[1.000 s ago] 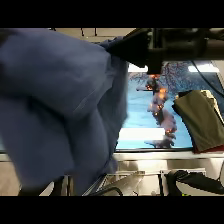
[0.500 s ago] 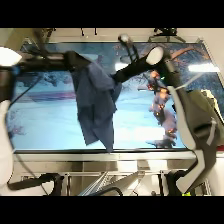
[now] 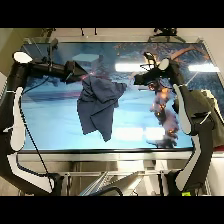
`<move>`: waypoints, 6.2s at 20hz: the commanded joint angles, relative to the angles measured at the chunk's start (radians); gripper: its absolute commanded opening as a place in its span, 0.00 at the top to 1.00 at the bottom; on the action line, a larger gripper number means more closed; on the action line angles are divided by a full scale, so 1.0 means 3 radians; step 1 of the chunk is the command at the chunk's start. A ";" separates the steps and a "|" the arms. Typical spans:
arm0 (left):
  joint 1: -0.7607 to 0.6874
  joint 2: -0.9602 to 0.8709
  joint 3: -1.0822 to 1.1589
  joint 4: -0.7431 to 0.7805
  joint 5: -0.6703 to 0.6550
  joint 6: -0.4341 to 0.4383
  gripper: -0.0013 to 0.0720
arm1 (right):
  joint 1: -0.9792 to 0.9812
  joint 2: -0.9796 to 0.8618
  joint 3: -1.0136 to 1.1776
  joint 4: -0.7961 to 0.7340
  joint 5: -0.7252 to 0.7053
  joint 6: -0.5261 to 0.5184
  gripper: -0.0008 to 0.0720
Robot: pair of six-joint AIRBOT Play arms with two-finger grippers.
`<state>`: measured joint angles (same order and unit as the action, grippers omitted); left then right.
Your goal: Fold the shirts.
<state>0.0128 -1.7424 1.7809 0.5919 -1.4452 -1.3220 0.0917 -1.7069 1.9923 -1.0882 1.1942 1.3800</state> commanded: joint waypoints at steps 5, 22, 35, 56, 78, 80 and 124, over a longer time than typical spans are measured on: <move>-0.0352 0.0771 -0.1821 0.1019 0.0079 -0.0108 0.04 | -0.0005 -0.0327 -0.0008 0.0905 0.0951 -0.0273 0.35; -0.0243 0.1045 -0.3385 0.1011 0.1462 0.0168 0.04 | 0.0868 -0.0570 -0.0117 0.1193 0.0099 -0.0427 0.30; -0.0373 0.1045 -0.2969 0.1027 0.1452 0.0342 0.97 | 0.0855 -0.0575 -0.0107 0.1452 0.0174 -0.0552 0.47; 0.0407 0.0748 -0.3487 0.0031 0.1405 0.0930 0.33 | 0.0614 -0.0565 -0.0107 0.1521 -0.0043 -0.0514 0.47; 0.0148 0.0964 -0.2836 0.0322 0.0965 0.0781 0.97 | 0.0454 -0.0150 -0.0075 0.1738 0.0111 -0.0753 0.96; 0.0296 0.1207 -0.2836 0.0322 0.0927 0.0732 0.97 | 0.0331 0.0014 -0.0075 0.1738 0.0254 -0.0712 0.96; 0.0486 0.0045 -0.1165 0.1080 0.1129 0.0273 0.02 | -0.0551 0.1692 -0.2255 0.0467 0.0814 0.0125 0.49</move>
<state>0.1188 -1.7214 1.3754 0.9157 -1.0882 -1.2419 -0.0692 -1.3262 1.5330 -0.9115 1.4162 1.3640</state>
